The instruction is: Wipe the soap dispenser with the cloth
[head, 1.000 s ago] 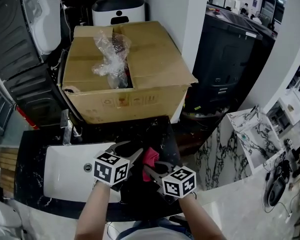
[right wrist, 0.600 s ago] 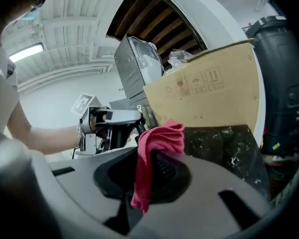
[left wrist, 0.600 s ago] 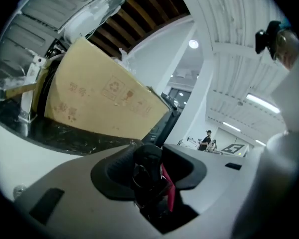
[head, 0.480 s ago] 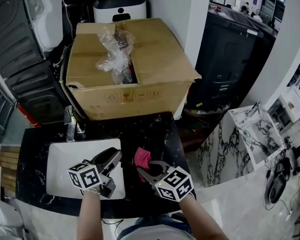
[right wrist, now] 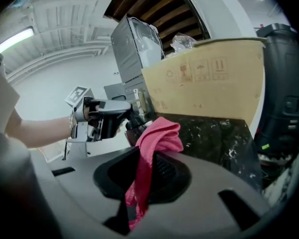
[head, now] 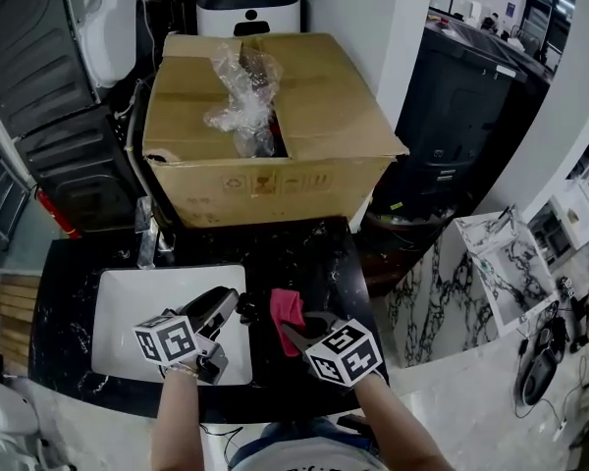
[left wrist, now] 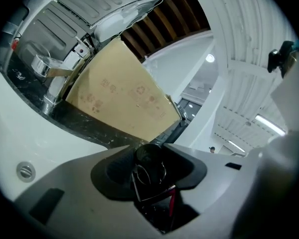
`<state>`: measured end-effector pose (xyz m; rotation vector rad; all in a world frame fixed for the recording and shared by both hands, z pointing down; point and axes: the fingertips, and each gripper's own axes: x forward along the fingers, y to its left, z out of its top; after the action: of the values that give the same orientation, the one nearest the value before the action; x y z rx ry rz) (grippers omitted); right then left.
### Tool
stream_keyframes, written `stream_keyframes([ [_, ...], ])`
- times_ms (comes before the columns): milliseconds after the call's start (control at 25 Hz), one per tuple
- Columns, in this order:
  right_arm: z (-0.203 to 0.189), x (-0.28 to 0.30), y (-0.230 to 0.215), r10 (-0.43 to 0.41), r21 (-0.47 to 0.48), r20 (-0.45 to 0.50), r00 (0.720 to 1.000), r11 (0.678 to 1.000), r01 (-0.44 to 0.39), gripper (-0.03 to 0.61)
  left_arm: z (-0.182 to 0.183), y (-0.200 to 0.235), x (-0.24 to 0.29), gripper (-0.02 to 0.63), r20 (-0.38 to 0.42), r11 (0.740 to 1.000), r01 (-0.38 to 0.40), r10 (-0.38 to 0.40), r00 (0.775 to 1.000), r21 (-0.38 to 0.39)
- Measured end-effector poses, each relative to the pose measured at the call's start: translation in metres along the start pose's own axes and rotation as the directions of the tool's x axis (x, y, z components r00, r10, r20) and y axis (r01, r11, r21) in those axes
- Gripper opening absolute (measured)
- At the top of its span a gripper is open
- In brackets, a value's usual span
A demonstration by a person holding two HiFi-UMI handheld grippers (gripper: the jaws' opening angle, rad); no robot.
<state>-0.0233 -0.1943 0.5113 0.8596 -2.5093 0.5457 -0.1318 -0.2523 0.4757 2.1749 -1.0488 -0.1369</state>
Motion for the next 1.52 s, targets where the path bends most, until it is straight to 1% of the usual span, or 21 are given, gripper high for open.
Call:
stream_keyframes([
  [80, -0.008, -0.001, -0.006, -0.031, -0.006, -0.044, 0.999, 1.000, 0.031, 0.051, 0.000, 0.002, -0.001, 0.186, 0.001, 1.000, -0.012, 0.012, 1.000, 0.002],
  [160, -0.008, -0.004, -0.007, -0.047, -0.016, -0.056, 0.997, 0.999, 0.046, 0.051, 0.001, 0.005, -0.003, 0.186, 0.001, 1.000, -0.026, 0.026, 1.000, 0.000],
  [240, 0.002, -0.010, -0.009, -0.058, -0.003, -0.015, 0.998, 0.998, 0.058, 0.051, -0.001, 0.008, -0.005, 0.186, -0.006, 0.999, -0.046, 0.046, 0.999, -0.006],
  [320, 0.022, -0.015, -0.011, -0.060, 0.020, 0.065, 0.996, 0.998, 0.059, 0.051, -0.004, 0.012, -0.008, 0.184, -0.026, 0.997, -0.074, 0.074, 0.997, -0.019],
  [440, 0.056, -0.009, -0.010, -0.022, 0.027, 0.159, 0.987, 0.999, 0.018, 0.051, -0.008, 0.014, -0.010, 0.184, -0.063, 0.992, -0.119, 0.116, 0.991, -0.043],
  [520, 0.070, 0.002, -0.007, 0.010, 0.015, 0.178, 0.984, 1.000, -0.013, 0.051, -0.009, 0.014, -0.010, 0.183, -0.083, 0.987, -0.151, 0.147, 0.986, -0.044],
  [600, 0.077, 0.016, -0.003, 0.048, 0.004, 0.165, 0.985, 0.999, -0.049, 0.051, -0.010, 0.014, -0.010, 0.183, -0.099, 0.984, -0.171, 0.166, 0.981, -0.047],
  [680, 0.072, 0.030, -0.001, 0.072, -0.001, 0.118, 0.990, 0.997, -0.072, 0.051, -0.011, 0.014, -0.011, 0.183, -0.115, 0.980, -0.190, 0.183, 0.976, -0.053],
  [800, 0.059, 0.037, -0.010, 0.055, 0.028, 0.049, 0.997, 0.998, -0.056, 0.051, -0.014, 0.021, -0.014, 0.179, -0.136, 0.967, -0.243, 0.231, 0.963, -0.076],
  [880, 0.050, 0.035, -0.019, 0.033, 0.055, 0.018, 0.999, 0.998, -0.034, 0.051, -0.015, 0.027, -0.017, 0.178, -0.144, 0.951, -0.290, 0.273, 0.951, -0.112],
  [960, 0.041, 0.030, -0.028, 0.004, 0.065, -0.014, 1.000, 0.998, -0.003, 0.051, -0.015, 0.030, -0.018, 0.178, -0.143, 0.928, -0.335, 0.314, 0.939, -0.163],
  [1040, 0.029, 0.023, -0.038, -0.032, 0.061, -0.056, 0.998, 0.998, 0.036, 0.051, -0.015, 0.032, -0.018, 0.178, -0.139, 0.899, -0.385, 0.362, 0.922, -0.210],
  [1160, 0.016, 0.013, -0.051, -0.100, 0.019, -0.116, 0.988, 0.994, 0.103, 0.051, -0.014, 0.038, -0.016, 0.178, -0.130, 0.847, -0.453, 0.434, 0.892, -0.278],
  [1200, 0.016, 0.009, -0.053, -0.115, 0.013, -0.107, 0.988, 0.993, 0.117, 0.051, -0.015, 0.039, -0.015, 0.178, -0.127, 0.829, -0.469, 0.453, 0.883, -0.305],
  [1240, 0.019, 0.006, -0.054, -0.116, 0.019, -0.078, 0.990, 0.993, 0.118, 0.051, -0.016, 0.040, -0.014, 0.178, -0.122, 0.811, -0.482, 0.469, 0.874, -0.331],
  [1280, 0.024, 0.003, -0.052, -0.102, 0.037, -0.037, 0.994, 0.994, 0.104, 0.051, -0.017, 0.041, -0.011, 0.178, -0.115, 0.796, -0.493, 0.486, 0.866, -0.351],
  [1320, 0.030, 0.000, -0.049, -0.076, 0.057, 0.005, 0.997, 0.995, 0.076, 0.051, -0.017, 0.040, -0.008, 0.178, -0.103, 0.786, -0.502, 0.501, 0.859, -0.360],
  [1360, 0.034, -0.001, -0.045, -0.047, 0.071, 0.037, 0.998, 0.997, 0.044, 0.051, -0.015, 0.038, -0.004, 0.178, -0.084, 0.786, -0.507, 0.513, 0.854, -0.355],
  [1400, 0.035, -0.002, -0.040, -0.019, 0.073, 0.051, 0.998, 0.997, 0.015, 0.051, -0.012, 0.034, 0.001, 0.178, -0.061, 0.795, -0.505, 0.517, 0.854, -0.336],
  [1440, 0.034, -0.002, -0.036, 0.001, 0.066, 0.048, 0.999, 0.998, -0.004, 0.051, -0.008, 0.029, 0.007, 0.178, -0.036, 0.812, -0.497, 0.512, 0.858, -0.305],
  [1520, 0.026, -0.003, -0.032, 0.015, 0.039, 0.015, 1.000, 0.999, -0.015, 0.051, -0.001, 0.016, 0.021, 0.178, 0.010, 0.858, -0.464, 0.478, 0.878, -0.221],
])
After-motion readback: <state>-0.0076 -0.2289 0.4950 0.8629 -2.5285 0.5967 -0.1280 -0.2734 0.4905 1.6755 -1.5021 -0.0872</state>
